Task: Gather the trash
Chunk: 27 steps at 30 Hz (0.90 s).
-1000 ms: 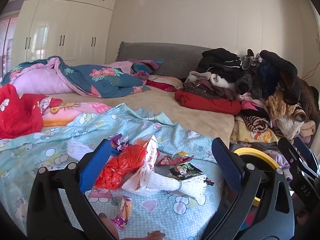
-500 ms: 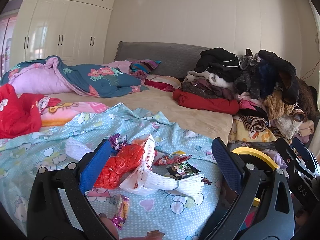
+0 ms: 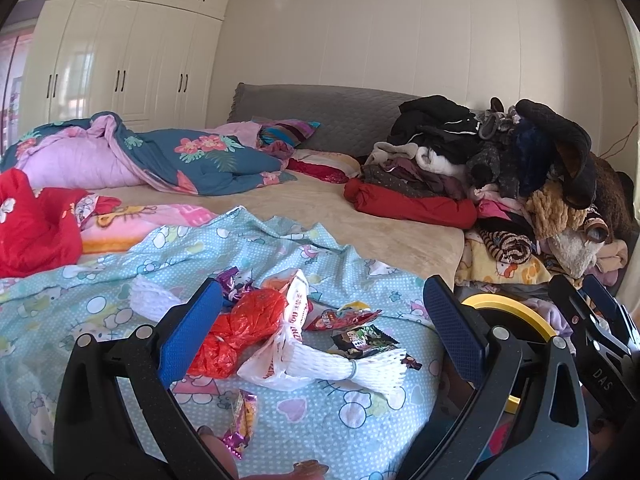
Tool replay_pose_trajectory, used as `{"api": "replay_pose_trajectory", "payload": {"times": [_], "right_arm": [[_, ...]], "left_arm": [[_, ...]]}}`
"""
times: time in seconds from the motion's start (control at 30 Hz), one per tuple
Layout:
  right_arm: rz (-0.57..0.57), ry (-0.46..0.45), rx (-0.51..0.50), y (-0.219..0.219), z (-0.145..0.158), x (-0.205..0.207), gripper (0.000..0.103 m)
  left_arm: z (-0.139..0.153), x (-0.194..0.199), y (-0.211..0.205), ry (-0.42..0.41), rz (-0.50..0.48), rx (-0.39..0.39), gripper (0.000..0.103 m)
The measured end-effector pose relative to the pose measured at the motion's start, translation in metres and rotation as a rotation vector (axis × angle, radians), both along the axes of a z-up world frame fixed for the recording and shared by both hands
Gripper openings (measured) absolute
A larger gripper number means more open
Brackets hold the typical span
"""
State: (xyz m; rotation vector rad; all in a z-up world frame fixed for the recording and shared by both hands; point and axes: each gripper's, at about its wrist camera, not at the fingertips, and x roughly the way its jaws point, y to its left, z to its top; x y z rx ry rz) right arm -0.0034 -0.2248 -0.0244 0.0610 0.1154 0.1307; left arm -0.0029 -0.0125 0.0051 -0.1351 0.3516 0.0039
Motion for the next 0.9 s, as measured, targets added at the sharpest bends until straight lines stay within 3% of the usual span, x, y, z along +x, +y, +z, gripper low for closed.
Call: {"api": "replay_pose_trajectory", "payload": {"times": [0.63, 0.9], "right_arm": [[0.009, 0.008, -0.011, 0.0, 0.0, 0.003, 0.098], [0.074, 0.019, -0.033, 0.012, 0.002, 0.008, 0.098]], "left_arm": [[0.0, 0.0, -0.005, 0.002, -0.004, 0.001, 0.092], [-0.001, 0.003, 0.01, 0.003, 0.037, -0.022, 0.092]]}}
